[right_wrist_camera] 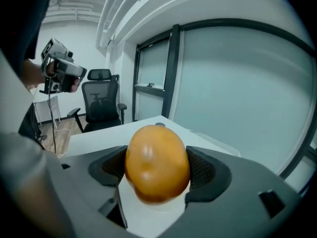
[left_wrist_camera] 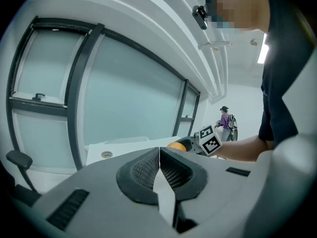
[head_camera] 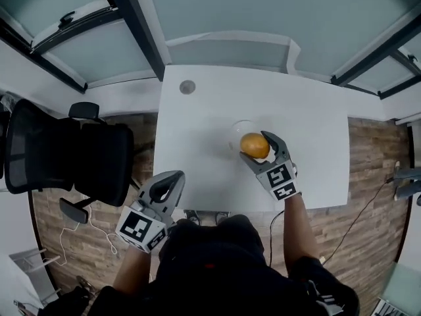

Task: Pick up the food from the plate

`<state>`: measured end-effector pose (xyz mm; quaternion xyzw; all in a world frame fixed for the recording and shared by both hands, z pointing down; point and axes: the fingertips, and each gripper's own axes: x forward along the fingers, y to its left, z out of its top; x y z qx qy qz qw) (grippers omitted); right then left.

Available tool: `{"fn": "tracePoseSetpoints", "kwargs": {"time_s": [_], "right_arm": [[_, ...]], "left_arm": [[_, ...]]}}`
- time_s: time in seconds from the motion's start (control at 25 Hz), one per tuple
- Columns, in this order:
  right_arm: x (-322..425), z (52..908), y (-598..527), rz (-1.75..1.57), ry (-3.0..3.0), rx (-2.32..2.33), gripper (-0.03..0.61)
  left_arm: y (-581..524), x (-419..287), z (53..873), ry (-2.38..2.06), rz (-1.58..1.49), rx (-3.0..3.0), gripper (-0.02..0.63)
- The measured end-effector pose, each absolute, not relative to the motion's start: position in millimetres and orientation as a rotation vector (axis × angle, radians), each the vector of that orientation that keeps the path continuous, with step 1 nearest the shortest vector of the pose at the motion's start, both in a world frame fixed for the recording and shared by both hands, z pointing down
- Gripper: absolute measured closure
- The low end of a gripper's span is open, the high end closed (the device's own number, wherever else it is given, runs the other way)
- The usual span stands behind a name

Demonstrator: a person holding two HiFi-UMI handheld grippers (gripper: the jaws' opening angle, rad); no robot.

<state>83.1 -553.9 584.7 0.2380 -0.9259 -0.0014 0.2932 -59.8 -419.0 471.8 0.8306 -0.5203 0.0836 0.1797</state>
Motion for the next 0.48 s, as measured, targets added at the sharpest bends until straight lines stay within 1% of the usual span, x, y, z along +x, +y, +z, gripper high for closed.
{"fn": "tracePoseSetpoints", "kwargs": {"time_s": [0.28, 0.48], "right_arm": [[109, 493, -508, 0.131, -2.586, 0.920, 0.207], [132, 423, -476, 0.109, -2.633, 1.127, 0.207]], "left_arm": [[-409, -50, 426, -1.398, 0.165, 2.506, 0.591], [-404, -41, 396, -1.366, 0.126, 2.605, 0.591]]}}
